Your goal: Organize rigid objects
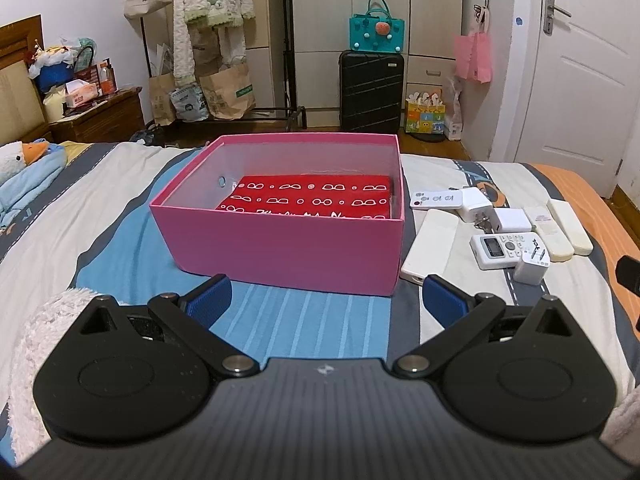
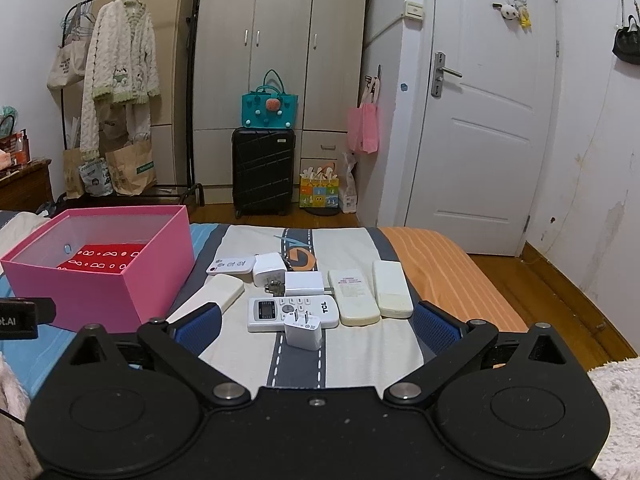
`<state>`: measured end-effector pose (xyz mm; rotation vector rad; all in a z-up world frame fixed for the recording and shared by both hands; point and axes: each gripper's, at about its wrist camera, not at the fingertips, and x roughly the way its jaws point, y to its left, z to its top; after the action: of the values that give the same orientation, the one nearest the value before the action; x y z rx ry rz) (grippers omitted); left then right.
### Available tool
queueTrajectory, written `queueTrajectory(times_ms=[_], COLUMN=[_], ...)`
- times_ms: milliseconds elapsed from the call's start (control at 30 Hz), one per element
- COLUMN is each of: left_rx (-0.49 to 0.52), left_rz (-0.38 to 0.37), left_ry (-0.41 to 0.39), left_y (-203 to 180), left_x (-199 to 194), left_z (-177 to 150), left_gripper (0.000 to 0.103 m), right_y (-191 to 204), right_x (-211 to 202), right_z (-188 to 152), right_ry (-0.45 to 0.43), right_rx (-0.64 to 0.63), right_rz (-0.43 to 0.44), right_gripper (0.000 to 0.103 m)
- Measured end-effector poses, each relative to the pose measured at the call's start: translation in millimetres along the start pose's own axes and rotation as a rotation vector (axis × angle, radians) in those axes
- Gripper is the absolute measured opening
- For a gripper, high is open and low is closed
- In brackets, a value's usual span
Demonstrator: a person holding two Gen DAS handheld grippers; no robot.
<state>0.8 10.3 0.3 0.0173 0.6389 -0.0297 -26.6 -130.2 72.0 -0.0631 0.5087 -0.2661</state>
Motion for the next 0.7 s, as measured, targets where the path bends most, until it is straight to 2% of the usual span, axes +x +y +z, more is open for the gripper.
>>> queueTrajectory(times_ms=[700], left_rx=[0.029], left_rz=[0.031], left_ry=[0.032], left_y=[2.6], left_x=[2.6], left_z=[-2.7], left_gripper=[0.103], right_y=[4.2], right_x=[0.1], right_z=[-3.8], right_ry=[0.015], right_rx=[-0.035], right_rz=[0.001], right_gripper=[0.103])
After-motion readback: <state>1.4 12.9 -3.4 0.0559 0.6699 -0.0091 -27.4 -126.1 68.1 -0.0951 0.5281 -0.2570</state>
